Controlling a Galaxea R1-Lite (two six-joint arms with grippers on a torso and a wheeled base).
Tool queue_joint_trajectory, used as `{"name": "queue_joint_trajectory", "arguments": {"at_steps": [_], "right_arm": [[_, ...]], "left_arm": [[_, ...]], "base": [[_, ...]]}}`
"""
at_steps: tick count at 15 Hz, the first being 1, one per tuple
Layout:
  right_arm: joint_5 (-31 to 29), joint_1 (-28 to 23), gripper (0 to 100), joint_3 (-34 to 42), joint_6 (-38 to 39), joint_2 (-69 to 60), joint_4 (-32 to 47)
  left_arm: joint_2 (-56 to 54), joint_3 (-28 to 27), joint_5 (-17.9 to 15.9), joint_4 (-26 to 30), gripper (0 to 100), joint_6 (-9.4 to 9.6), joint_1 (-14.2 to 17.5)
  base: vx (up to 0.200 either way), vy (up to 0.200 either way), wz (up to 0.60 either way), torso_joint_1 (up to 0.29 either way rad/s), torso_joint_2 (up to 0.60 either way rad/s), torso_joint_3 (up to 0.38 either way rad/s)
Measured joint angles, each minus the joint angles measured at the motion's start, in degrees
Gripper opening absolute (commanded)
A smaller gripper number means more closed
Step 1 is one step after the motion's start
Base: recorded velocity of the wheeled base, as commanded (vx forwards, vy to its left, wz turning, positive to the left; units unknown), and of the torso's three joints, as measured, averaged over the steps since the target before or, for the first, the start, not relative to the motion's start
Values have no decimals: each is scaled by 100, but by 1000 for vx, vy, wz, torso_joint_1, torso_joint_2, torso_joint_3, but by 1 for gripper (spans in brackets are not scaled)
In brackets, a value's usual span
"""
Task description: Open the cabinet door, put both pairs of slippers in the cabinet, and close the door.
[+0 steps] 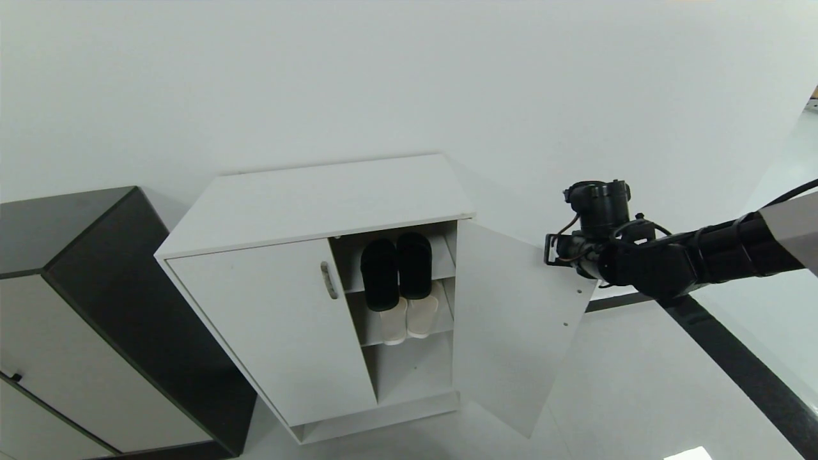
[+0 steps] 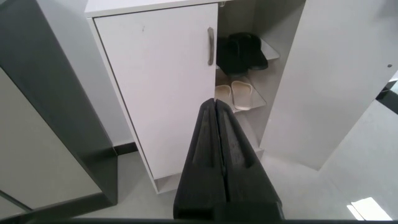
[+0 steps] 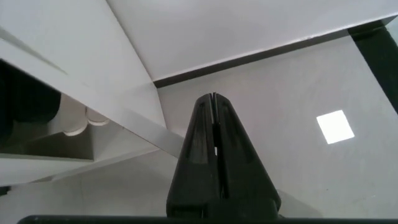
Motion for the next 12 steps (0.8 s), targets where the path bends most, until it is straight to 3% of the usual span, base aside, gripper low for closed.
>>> {"name": "queue_joint_trajectory", "arguments": {"at_steps": [5,12], "right_arm": [[28,800,0,770,-6,-599,0],[613,1186,0,1580,-404,-1274,-272]], "left_arm": [[0,0,-2,0,0,0,2],[0,0,0,0,0,0,5]], "base": [[0,0,0,0,0,0],[0,0,0,0,0,0]]}}
